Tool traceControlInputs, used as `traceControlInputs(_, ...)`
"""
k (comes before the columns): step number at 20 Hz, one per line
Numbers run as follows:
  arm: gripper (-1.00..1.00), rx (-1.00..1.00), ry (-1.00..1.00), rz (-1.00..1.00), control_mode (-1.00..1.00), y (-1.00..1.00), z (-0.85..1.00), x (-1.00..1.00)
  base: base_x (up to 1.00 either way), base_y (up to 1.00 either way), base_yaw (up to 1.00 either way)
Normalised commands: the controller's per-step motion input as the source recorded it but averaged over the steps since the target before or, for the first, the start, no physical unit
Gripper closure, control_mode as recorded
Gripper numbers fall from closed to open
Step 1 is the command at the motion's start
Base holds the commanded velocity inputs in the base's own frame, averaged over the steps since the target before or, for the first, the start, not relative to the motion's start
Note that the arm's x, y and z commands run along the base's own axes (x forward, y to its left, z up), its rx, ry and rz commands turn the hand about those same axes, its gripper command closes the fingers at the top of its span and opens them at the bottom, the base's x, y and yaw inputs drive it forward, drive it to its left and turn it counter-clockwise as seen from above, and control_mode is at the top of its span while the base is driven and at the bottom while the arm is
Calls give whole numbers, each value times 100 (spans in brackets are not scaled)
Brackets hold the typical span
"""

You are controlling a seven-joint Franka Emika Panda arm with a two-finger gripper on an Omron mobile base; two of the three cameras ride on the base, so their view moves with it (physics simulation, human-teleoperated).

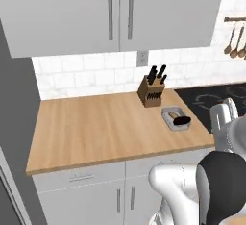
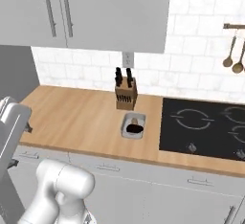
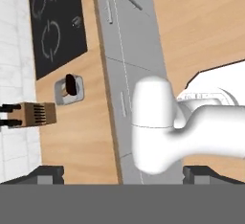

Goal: Take the meat container that has the steak and place it on the second highest rack of the freezer. Then take the vegetable container that has the sweet potato and avocado and place it on the highest rack of the freezer.

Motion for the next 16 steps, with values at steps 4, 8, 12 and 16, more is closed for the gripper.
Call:
traceControlInputs(4,-100,0,0,0,100,0,0,0,53,-5,40)
traceControlInputs(8,-100,0,0,0,100,0,0,0,94,-19,1)
traceControlInputs(12,-100,0,0,0,100,0,0,0,79,-2,-4)
traceControlInputs(16,-100,0,0,0,100,0,0,0,4,-18,-2)
